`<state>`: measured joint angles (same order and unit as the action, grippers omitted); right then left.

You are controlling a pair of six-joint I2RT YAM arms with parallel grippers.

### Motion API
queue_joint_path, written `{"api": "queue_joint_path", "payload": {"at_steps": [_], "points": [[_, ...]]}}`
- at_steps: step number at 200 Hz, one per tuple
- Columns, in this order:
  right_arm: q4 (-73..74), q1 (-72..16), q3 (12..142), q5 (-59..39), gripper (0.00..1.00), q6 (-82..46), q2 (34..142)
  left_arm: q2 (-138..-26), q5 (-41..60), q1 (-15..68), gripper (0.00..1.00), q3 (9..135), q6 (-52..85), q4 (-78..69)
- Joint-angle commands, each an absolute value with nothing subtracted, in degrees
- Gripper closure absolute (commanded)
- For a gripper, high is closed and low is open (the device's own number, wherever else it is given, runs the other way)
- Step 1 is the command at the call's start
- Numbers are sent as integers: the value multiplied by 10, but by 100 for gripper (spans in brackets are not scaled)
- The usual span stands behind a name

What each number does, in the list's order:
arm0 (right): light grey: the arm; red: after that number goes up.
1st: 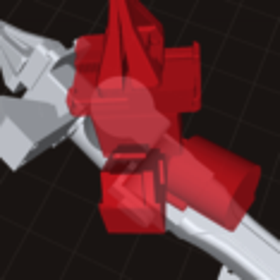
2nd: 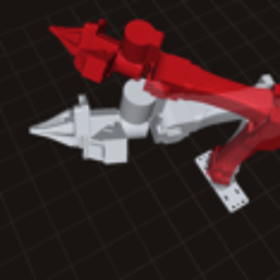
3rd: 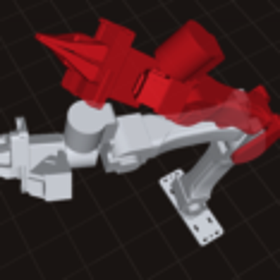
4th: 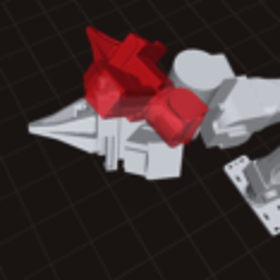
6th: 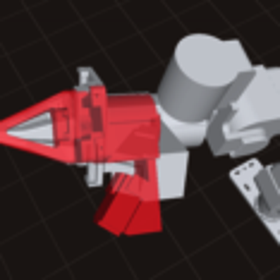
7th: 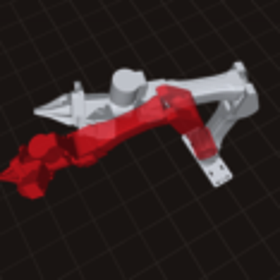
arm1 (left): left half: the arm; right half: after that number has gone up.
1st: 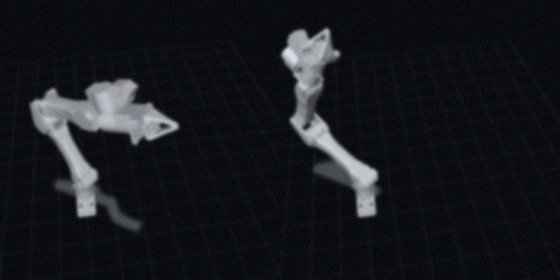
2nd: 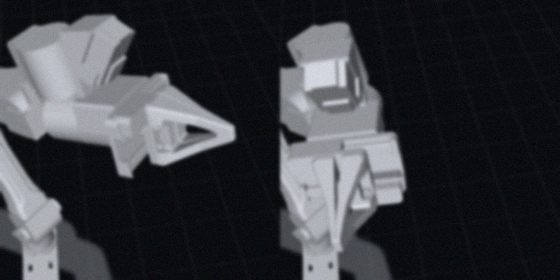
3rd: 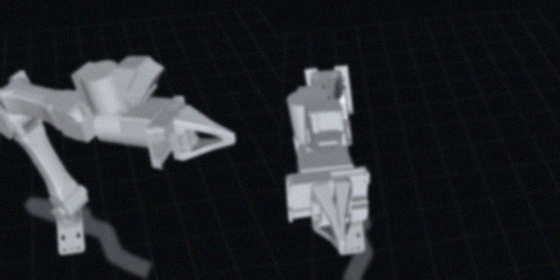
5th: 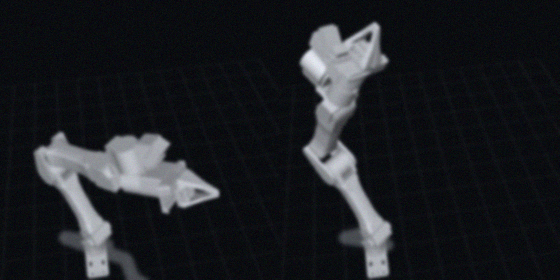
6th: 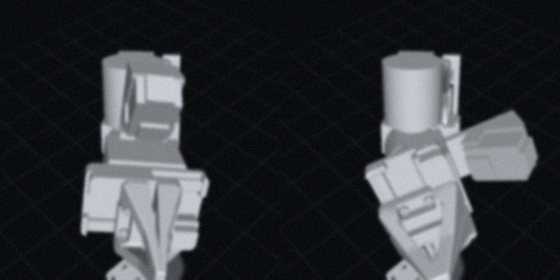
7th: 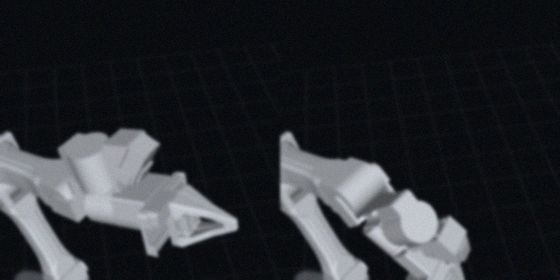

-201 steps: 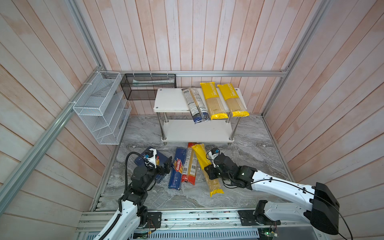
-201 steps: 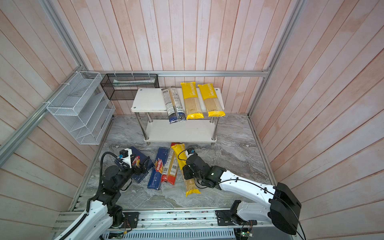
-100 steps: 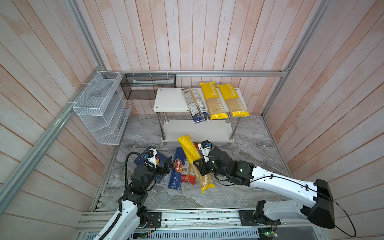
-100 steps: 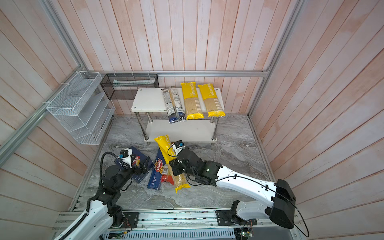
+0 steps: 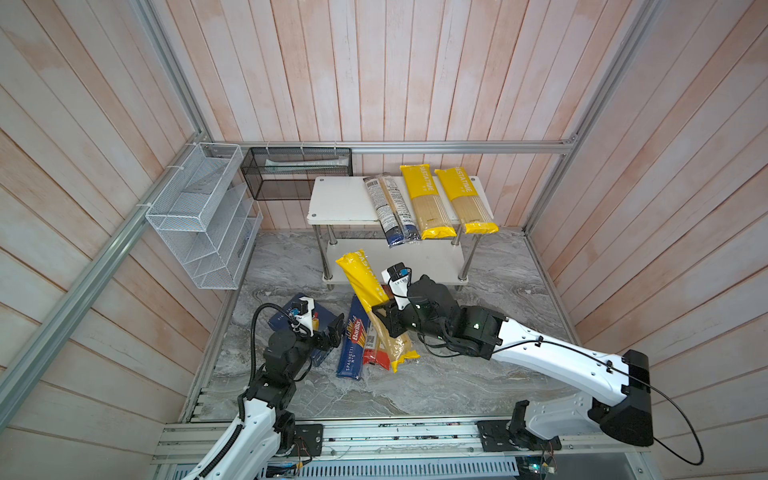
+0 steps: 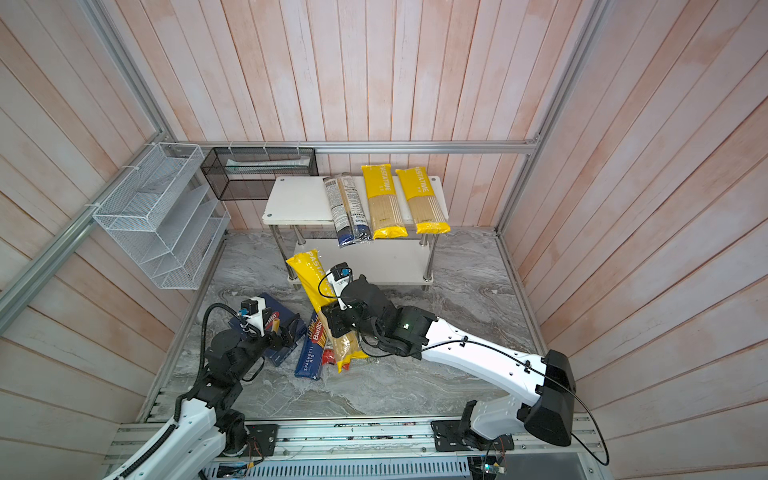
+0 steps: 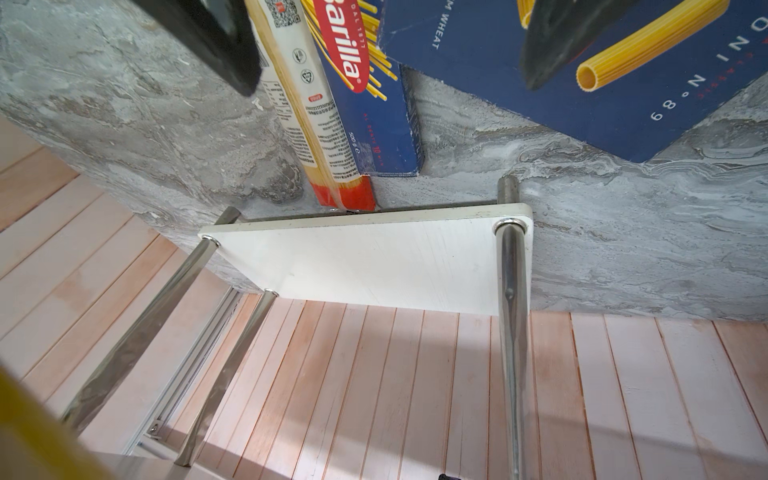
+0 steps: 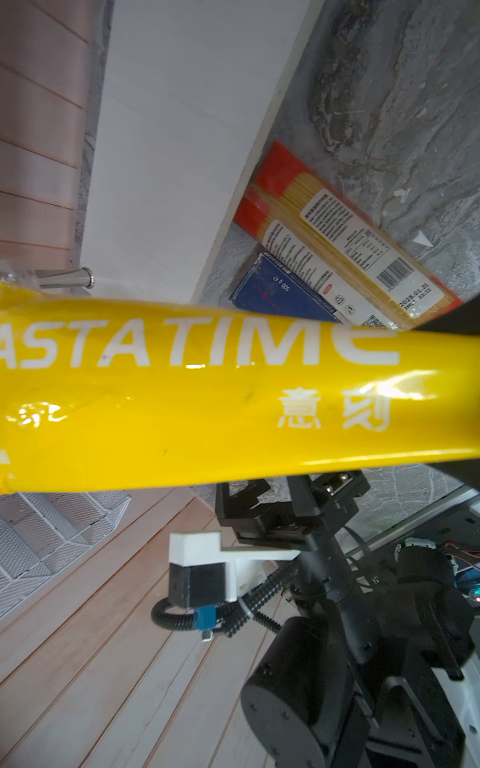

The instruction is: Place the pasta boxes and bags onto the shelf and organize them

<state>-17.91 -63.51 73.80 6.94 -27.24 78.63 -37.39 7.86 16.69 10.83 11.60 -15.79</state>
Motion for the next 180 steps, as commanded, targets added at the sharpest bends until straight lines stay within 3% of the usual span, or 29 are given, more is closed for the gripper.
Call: {"api": "queue_joint_path", "payload": {"at_steps": [1, 86, 180], "points": [[-133, -637, 817, 94, 79, -239, 795, -370, 84, 169, 0, 124, 107, -158], [-180, -584, 1039, 62, 79, -204, 929, -383, 85, 169, 0, 129, 107, -159], [-211, -530, 1199, 18, 79, -201, 1033, -391, 91, 169, 0, 132, 105, -160]]}}
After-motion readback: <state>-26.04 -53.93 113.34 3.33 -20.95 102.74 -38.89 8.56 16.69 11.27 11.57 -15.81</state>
